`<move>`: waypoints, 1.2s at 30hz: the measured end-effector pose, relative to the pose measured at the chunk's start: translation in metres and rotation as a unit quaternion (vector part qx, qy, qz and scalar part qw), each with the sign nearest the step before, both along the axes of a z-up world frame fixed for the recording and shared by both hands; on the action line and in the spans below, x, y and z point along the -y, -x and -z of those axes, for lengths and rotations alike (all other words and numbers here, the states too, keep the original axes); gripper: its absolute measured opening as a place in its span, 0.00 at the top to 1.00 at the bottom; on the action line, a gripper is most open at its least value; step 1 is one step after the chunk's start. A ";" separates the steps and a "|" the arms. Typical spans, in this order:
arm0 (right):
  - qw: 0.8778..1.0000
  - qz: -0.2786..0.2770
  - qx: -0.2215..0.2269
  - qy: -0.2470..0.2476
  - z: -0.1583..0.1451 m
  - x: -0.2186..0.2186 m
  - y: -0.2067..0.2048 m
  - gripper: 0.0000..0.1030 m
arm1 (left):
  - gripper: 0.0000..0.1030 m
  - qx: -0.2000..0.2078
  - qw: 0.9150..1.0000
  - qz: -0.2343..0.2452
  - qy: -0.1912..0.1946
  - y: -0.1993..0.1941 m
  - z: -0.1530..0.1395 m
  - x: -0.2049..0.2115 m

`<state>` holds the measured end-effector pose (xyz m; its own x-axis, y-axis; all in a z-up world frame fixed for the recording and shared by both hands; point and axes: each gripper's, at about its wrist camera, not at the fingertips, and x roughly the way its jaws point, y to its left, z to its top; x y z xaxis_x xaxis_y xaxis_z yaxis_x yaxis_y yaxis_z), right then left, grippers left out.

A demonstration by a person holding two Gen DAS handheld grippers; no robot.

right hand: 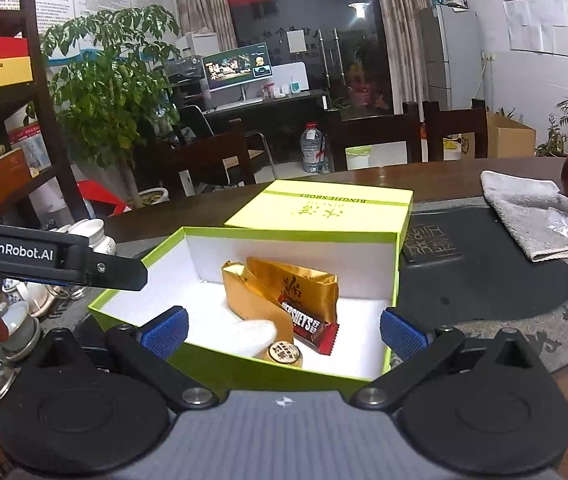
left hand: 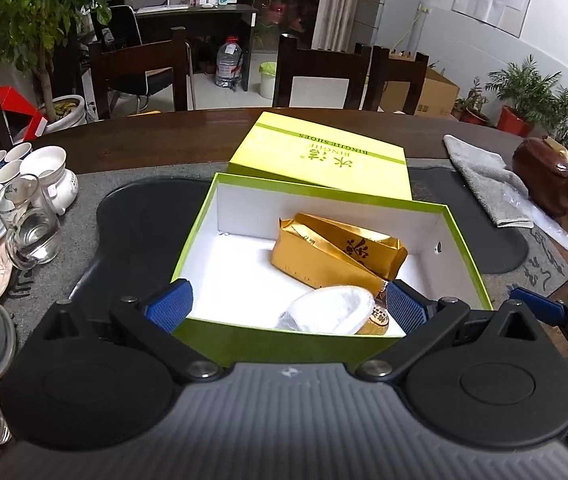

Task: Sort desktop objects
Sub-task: 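Move both tools past the box toward the yellow lid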

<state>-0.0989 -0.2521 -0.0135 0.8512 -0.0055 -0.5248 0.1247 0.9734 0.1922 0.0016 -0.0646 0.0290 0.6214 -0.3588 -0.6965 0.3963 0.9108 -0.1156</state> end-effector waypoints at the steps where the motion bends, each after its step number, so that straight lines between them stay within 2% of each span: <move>1: 1.000 0.001 -0.002 0.000 0.001 0.000 0.000 0.00 | 0.01 0.000 1.000 -0.002 -0.001 0.000 0.001 -0.001; 14: 1.000 0.016 -0.003 0.002 -0.002 0.018 0.006 0.00 | 0.01 -0.004 0.997 -0.076 -0.018 -0.019 0.012 -0.044; 25: 1.000 0.021 -0.010 -0.004 -0.009 0.030 -0.012 0.00 | 0.01 -0.016 0.998 -0.063 -0.016 -0.026 0.011 -0.036; 36: 0.999 0.025 -0.017 -0.011 -0.017 0.041 -0.034 0.00 | 0.01 -0.024 0.999 -0.023 -0.021 -0.068 0.001 -0.003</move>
